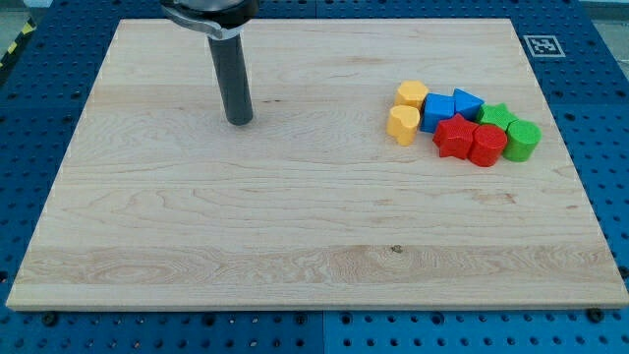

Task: Place your arm to the top right of the green star

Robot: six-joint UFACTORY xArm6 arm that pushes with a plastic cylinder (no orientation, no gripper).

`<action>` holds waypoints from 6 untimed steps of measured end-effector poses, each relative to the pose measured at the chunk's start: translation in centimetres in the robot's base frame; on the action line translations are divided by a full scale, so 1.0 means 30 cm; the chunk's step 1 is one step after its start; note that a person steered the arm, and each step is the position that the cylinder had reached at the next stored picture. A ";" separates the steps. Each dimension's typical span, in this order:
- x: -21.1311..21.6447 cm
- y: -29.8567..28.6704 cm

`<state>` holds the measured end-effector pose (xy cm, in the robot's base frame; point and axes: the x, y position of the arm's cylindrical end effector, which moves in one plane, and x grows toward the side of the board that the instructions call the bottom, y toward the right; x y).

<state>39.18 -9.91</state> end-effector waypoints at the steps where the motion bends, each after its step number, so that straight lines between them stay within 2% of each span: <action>1: -0.003 0.000; 3: -0.320 0.129; 4: -0.434 0.353; 5: -0.453 0.638; 6: -0.404 0.922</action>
